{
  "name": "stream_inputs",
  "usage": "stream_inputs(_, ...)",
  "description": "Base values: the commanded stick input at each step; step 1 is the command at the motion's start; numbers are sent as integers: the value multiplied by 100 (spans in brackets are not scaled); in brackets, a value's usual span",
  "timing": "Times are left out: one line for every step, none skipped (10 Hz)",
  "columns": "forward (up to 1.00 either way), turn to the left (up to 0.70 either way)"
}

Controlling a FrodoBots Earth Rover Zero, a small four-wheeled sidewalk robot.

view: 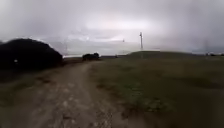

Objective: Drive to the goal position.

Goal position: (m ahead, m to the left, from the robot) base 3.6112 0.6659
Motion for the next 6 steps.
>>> stream_inputs(70, 35)
stream_inputs(70, 35)
stream_inputs(70, 35)
stream_inputs(-70, 0)
stream_inputs(-70, 0)
stream_inputs(-70, 0)
